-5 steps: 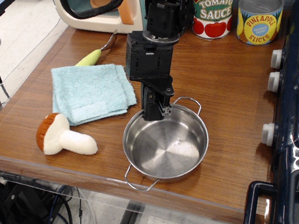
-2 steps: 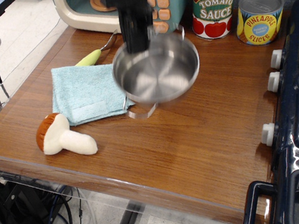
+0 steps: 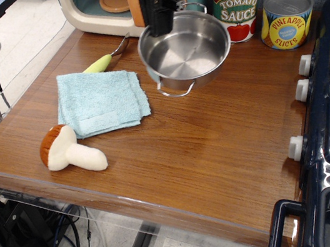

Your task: Put the pot near the cans

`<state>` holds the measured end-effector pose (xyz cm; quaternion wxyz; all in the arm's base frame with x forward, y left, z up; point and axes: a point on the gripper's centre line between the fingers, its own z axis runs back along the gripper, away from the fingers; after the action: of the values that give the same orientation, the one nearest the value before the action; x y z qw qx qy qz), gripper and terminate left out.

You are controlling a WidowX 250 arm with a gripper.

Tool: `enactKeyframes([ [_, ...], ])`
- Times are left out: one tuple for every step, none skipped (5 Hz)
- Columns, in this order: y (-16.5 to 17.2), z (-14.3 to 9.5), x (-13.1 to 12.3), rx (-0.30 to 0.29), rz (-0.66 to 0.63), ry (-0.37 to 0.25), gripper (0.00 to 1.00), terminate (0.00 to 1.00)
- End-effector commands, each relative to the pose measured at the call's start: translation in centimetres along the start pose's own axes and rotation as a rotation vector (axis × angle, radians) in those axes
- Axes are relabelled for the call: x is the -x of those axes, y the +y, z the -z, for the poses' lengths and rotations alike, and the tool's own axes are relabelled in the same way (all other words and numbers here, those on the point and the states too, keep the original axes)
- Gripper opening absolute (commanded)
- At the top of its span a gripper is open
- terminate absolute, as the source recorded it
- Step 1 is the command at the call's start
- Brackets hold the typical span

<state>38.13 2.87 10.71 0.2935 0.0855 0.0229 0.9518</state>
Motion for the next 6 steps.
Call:
enactKeyframes([
  [-0.9,1.2,4.0,0.007,-0.058,0.037,0.0,0.0],
  [-1.0,2.4,5.5,-0.007,-0.076,0.042,0.0,0.0],
  [-1.0,3.2,6.2,-0.022,-0.08,0.036,0.0,0.0],
  [-1.0,3.6,6.2,-0.014,-0.068,0.022,0.0,0.0],
  [-0.8,3.4,5.9,-0.01,-0.044,0.006,1.0,0.0],
  [-0.4,3.2,5.7,-0.007,-0.038,0.006,1.0,0.0],
])
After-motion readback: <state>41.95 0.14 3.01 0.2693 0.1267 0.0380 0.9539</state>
